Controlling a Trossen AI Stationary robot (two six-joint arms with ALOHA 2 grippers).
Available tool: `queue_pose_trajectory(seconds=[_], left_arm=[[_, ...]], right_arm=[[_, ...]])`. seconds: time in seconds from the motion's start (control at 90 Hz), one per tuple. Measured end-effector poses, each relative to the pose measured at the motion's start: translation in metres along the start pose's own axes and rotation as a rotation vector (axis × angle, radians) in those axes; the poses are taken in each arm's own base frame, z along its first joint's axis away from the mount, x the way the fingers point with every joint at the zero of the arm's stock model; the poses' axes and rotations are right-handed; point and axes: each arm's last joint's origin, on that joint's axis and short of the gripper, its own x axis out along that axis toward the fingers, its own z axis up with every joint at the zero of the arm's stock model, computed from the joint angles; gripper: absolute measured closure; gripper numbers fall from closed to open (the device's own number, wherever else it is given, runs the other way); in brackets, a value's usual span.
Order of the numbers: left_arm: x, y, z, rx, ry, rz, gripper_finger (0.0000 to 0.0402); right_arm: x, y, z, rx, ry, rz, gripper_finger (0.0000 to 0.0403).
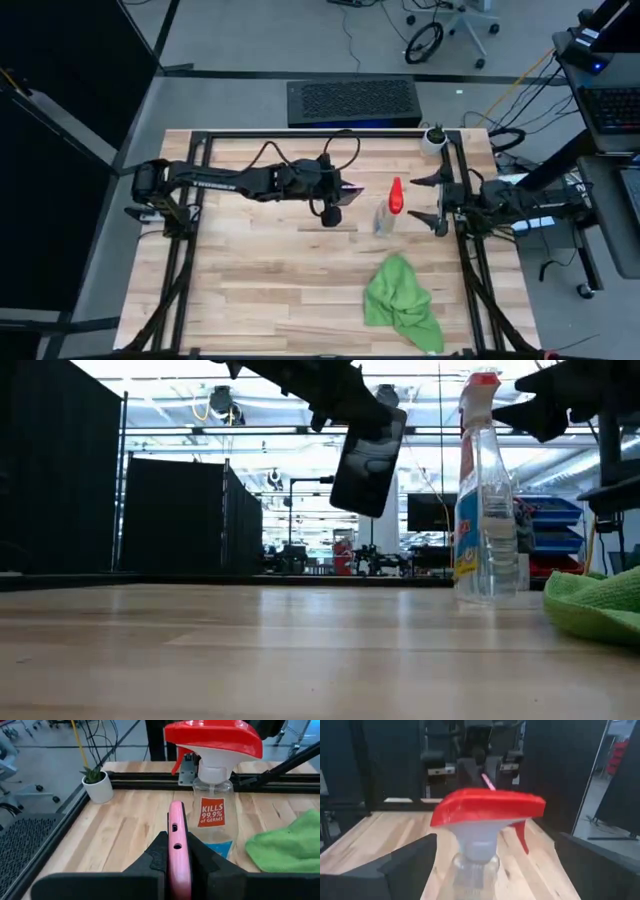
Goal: Apply microfiber cloth
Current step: Spray the front of the cellphone with the cleaning bottle
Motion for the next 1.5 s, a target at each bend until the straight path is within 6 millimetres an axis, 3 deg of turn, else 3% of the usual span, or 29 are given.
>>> queue_pose_trajectory(seconds=[0.289,1.122,1.267,1.5], left_arm=[[0.0,0.006,0.0,-0.006,0.0,0.015,0.0386],[0.0,0.008,0.003,0.022,-0.029,0.022,0.0386],[0.001,0.022,0.008,0.032,-0.09,0.06,0.0386],[0.009,0.065,0.012,0.06,-0.244,0.078,0.0386]], right_arm=[[0.012,0.0,-0.006,-0.017,0.075,-0.021,0.0019],[0.045,0.011,-0.005,-0.013,0.058,0.021,0.0019],[0.045,0.011,-0.004,-0.013,0.053,0.022,0.0019],[0.046,0.011,-0.004,-0.008,0.053,0.025,0.0019]])
